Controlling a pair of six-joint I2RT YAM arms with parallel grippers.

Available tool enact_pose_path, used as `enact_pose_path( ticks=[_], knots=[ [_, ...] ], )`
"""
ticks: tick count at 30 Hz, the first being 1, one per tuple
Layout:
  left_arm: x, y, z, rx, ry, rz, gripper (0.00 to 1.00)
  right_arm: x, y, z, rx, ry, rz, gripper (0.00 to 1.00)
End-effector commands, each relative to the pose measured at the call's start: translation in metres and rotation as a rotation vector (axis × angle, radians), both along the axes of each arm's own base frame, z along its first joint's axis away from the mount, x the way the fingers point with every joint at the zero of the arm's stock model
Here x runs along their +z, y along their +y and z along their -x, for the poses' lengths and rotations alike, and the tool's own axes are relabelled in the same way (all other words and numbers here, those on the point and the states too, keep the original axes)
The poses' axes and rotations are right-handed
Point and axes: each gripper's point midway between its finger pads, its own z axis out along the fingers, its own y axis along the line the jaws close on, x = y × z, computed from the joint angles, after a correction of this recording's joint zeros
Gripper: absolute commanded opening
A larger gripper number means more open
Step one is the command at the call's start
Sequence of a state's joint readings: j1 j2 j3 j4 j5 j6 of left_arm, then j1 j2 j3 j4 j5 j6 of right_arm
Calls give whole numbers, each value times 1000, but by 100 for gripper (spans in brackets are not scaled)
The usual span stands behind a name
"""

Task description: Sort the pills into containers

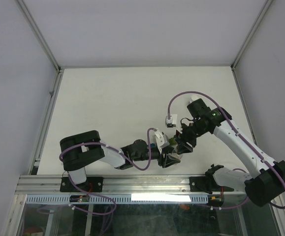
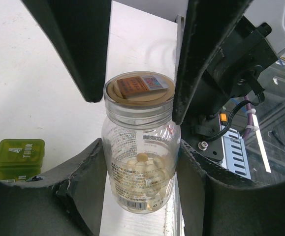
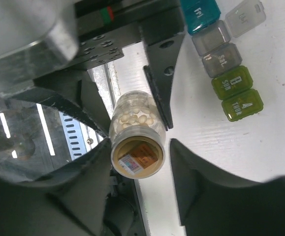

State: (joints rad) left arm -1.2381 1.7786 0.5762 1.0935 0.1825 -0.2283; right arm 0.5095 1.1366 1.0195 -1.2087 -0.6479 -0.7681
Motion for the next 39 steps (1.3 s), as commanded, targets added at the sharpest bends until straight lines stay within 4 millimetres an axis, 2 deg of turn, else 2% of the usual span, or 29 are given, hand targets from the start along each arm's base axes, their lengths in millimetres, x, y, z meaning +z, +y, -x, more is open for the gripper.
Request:
enact_pose_path(
  ticks=[1,5,8,9,14,17,18,21,22,25,26,28,32,35,39],
  knots=[
    [51,-7,0,5,-47,143,0,17,10,4,49,-1,-66,47],
    [50,-7,3,-13,-48,140,0,17,8,11,99,1,-73,16],
    [48,-8,13,-73,-56,132,0,22,5,17,199,-40,-94,3],
    [47,-8,17,-96,-60,129,0,24,4,19,248,-66,-107,0],
    [42,-8,30,-181,-80,109,0,33,-4,26,594,-319,-186,0],
    [44,-8,39,-238,-85,109,0,31,-6,22,770,-470,-202,0],
    [43,-9,41,-251,-85,105,0,31,-5,20,780,-490,-208,0],
    [40,-9,42,-257,-83,93,0,33,1,18,723,-479,-230,22],
    [39,-9,42,-255,-83,92,0,33,3,18,685,-463,-233,32],
    [37,-7,41,-246,-87,88,0,42,6,11,511,-433,-218,77],
    [36,-6,40,-240,-88,88,0,47,5,9,455,-428,-209,83],
    [38,-5,39,-232,-94,96,0,57,4,10,355,-402,-199,89],
    [41,-4,35,-201,-91,105,0,68,2,27,229,-244,-198,89],
    [44,-3,31,-177,-88,114,0,54,-2,29,129,-135,-137,91],
    [47,-4,28,-148,-81,126,0,34,-9,24,69,-88,-56,90]
  ],
)
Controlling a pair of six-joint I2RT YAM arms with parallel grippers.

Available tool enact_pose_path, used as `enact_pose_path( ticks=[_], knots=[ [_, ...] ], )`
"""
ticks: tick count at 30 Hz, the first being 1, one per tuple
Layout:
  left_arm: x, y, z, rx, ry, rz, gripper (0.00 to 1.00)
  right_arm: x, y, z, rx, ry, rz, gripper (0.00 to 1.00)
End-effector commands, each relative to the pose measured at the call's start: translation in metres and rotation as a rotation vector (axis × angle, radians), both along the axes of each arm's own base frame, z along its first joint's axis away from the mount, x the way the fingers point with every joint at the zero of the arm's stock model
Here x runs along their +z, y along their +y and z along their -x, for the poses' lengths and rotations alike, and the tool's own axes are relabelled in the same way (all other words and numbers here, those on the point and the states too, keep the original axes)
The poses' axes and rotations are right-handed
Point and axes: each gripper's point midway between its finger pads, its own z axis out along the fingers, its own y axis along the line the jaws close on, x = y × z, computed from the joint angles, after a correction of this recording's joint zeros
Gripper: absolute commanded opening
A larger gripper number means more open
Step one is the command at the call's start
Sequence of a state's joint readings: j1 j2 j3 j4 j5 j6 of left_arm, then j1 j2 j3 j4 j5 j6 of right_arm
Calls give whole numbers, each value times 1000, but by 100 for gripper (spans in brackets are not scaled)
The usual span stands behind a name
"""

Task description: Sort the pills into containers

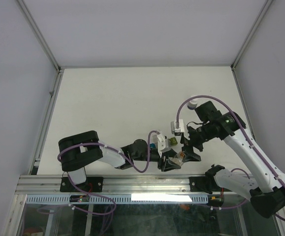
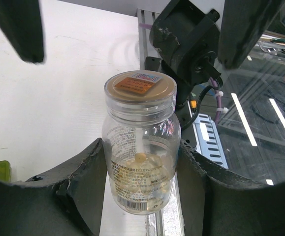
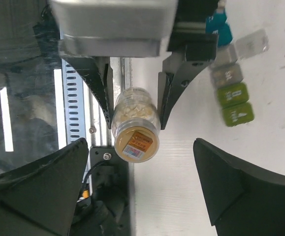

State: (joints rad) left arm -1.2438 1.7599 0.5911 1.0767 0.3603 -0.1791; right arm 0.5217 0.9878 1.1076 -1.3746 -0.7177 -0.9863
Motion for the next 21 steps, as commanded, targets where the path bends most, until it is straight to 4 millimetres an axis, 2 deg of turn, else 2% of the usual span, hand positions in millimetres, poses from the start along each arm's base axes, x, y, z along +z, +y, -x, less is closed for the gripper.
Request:
enact_pose_path(
  ticks=[1,6,14,17,21],
  knots=[
    [38,-2,-4,42,-17,114,0,-13,-3,-6,-130,89,70,90],
    [41,-3,-9,75,-7,120,0,-24,-1,-15,-158,88,103,85],
    [43,-4,-13,96,2,125,0,-31,5,-13,-129,72,149,73],
    [44,-4,-12,93,2,127,0,-33,5,-12,-116,79,170,59],
    [43,-3,-9,76,-4,127,0,-31,4,-11,-83,70,177,34]
  ],
)
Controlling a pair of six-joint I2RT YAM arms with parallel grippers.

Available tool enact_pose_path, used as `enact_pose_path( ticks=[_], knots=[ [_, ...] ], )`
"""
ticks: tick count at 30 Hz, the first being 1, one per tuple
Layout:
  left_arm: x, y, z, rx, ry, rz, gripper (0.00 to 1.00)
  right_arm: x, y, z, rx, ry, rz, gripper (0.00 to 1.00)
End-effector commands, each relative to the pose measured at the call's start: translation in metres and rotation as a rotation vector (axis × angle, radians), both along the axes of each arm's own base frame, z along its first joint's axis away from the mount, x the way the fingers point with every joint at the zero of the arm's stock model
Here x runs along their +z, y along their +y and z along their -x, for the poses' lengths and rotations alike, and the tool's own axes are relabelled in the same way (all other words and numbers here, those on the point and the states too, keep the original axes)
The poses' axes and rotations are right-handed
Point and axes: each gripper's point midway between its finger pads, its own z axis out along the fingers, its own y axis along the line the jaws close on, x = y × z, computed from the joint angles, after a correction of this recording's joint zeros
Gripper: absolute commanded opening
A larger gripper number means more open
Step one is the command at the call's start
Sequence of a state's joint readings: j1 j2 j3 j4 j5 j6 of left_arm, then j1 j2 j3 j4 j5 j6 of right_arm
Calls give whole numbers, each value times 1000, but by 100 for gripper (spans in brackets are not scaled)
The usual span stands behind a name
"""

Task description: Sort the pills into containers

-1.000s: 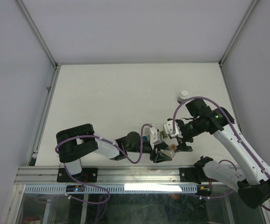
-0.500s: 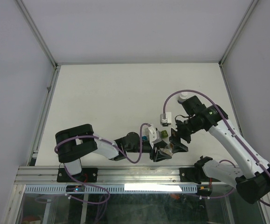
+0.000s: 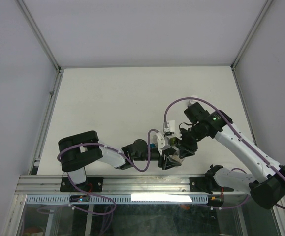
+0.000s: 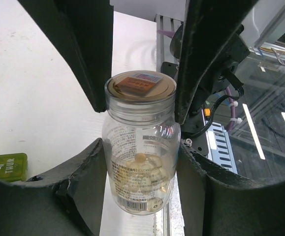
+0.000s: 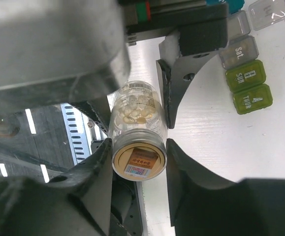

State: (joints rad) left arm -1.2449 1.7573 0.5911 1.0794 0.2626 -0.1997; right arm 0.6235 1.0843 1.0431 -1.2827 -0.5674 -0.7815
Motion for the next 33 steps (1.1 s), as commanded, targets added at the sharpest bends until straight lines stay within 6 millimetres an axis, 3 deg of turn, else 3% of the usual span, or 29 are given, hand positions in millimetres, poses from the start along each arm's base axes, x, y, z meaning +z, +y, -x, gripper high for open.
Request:
enact_pose_path(
  ticks=[1,4,9,15,18,21,23,27,33],
  knots=[
    [40,-2,8,-28,-30,120,0,9,3,-5,37,-40,-8,28],
    [39,-1,14,-65,-42,129,0,21,2,1,180,-82,-41,12],
    [36,-1,26,-140,-59,138,0,36,-3,12,538,-260,-146,1],
    [30,-5,33,-188,-62,131,0,37,4,2,766,-394,-191,4],
    [29,-3,31,-174,-65,136,0,35,7,-5,750,-442,-191,22],
    [28,-3,29,-160,-64,135,0,35,11,-3,651,-431,-216,60],
    [27,-3,29,-157,-61,133,0,39,14,-6,542,-439,-229,77],
    [25,-5,29,-160,-52,129,0,49,9,4,442,-419,-244,85],
    [30,-3,26,-127,-41,146,0,67,11,16,200,-303,-316,87]
  ],
)
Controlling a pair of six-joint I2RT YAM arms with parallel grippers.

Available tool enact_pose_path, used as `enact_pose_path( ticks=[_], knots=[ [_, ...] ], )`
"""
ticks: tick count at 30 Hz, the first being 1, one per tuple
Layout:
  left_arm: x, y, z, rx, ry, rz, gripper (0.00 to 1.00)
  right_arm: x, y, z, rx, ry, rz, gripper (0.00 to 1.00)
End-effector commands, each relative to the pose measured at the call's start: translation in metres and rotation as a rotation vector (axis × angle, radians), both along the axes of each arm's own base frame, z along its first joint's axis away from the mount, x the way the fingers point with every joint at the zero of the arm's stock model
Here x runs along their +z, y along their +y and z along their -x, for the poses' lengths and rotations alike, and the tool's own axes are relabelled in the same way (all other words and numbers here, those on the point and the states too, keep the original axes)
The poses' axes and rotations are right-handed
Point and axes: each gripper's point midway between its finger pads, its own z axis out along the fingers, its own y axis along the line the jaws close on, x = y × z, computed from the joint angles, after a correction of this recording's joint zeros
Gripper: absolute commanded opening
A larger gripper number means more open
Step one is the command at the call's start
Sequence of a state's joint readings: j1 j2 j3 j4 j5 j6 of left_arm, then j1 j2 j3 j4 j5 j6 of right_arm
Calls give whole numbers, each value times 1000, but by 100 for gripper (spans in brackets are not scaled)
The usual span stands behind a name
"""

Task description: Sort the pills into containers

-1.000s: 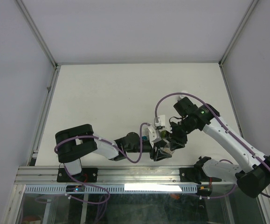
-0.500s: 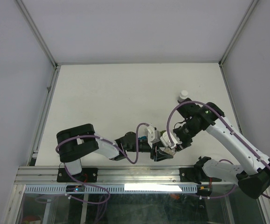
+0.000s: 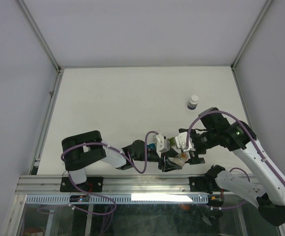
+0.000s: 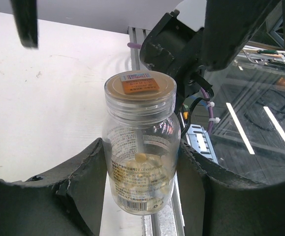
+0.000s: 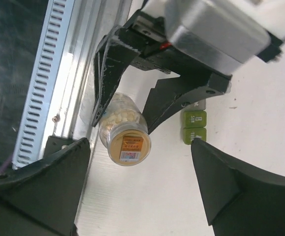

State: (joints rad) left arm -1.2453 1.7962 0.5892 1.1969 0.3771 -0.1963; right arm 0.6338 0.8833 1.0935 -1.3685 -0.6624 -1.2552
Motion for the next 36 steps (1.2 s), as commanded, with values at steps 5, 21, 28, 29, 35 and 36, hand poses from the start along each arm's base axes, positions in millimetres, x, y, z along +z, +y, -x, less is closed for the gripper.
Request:
enact_pose_path(
  ticks=[5,21,28,29,35,36],
  knots=[
    [25,-2,3,35,-13,88,0,6,8,-6,-356,222,-77,89],
    [28,-3,-9,127,-19,68,0,-19,1,-19,-443,316,112,79],
    [33,1,-11,146,-21,86,0,-26,-1,-20,-457,320,143,76],
    [33,1,-11,148,-19,87,0,-27,0,-19,-454,324,143,76],
    [33,3,-11,154,-18,87,0,-26,6,-19,-449,337,140,55],
    [34,3,-12,155,-19,88,0,-26,6,-19,-439,339,142,48]
  ],
)
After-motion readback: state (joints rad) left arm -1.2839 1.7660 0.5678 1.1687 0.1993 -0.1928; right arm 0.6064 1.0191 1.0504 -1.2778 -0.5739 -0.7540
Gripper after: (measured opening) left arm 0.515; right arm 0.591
